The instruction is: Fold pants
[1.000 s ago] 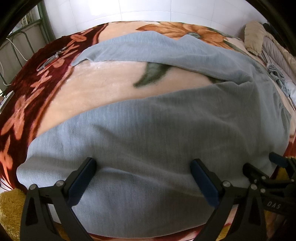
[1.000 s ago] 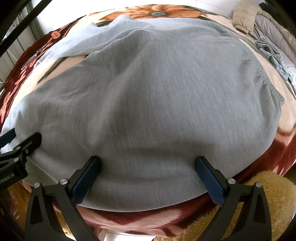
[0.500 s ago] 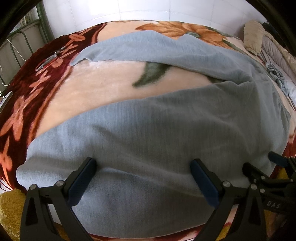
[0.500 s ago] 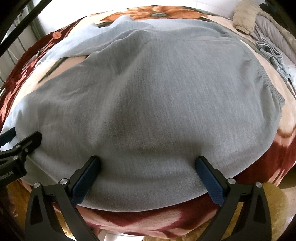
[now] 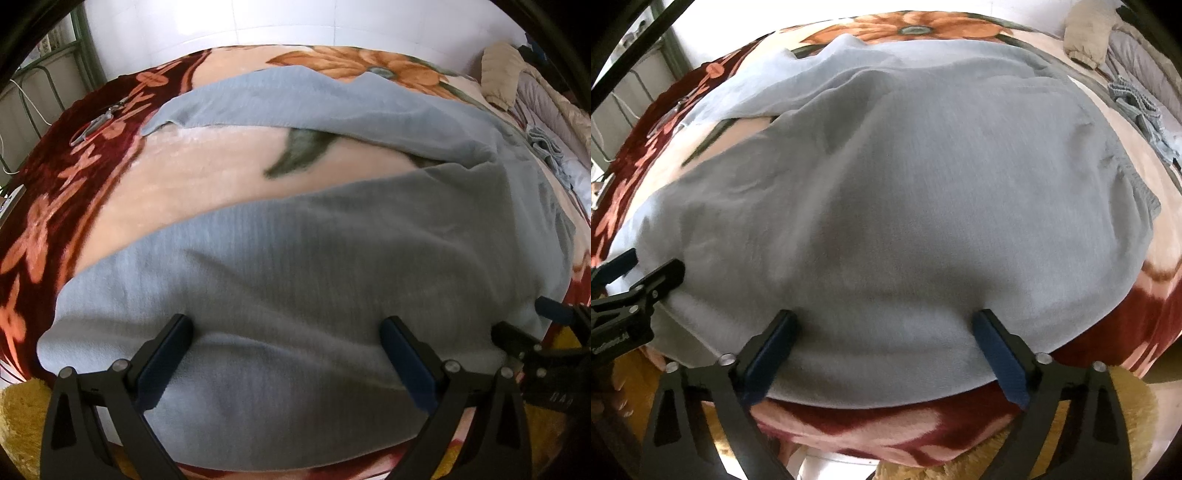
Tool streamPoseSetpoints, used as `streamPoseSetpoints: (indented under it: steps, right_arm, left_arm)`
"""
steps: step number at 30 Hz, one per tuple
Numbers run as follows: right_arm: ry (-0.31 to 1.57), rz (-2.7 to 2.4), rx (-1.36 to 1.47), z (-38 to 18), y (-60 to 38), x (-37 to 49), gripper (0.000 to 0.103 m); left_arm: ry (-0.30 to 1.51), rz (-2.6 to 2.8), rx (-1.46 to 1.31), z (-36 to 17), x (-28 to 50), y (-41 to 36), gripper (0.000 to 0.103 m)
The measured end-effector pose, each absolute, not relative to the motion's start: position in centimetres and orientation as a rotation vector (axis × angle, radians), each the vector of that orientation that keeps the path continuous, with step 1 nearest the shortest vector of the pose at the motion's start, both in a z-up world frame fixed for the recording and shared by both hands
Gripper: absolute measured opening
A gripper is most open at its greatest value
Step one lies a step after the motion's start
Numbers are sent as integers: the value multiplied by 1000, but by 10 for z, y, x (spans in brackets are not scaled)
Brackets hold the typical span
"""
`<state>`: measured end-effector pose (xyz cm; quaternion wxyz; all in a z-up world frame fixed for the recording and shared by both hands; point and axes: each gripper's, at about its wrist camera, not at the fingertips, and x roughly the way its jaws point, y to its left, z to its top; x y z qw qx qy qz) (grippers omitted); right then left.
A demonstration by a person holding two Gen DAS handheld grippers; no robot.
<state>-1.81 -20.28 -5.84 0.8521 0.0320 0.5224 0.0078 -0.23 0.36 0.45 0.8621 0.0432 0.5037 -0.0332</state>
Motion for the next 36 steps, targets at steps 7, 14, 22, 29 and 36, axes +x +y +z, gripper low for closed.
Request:
streamPoseSetpoints:
  steps: [7, 14, 22, 29, 36]
  right_arm:
    - [1074, -30, 88, -39, -239, -28, 92]
    - [1049, -155, 131, -24, -303, -36, 92]
    - [1033, -300, 228, -19, -369, -29, 92]
    - [1044, -326, 368, -34, -418, -20, 87]
    - [1052, -304, 403, -43, -424, 2, 79]
  left_arm:
    - [1064, -115, 62, 16, -11, -3, 102]
    - [1081, -204, 64, 22, -21, -28, 102]
    - [1127, -200, 136, 5, -29, -45, 102]
    - [1122, -203, 168, 2, -33, -50, 102]
    - [1114, -248, 169, 6, -35, -58, 102]
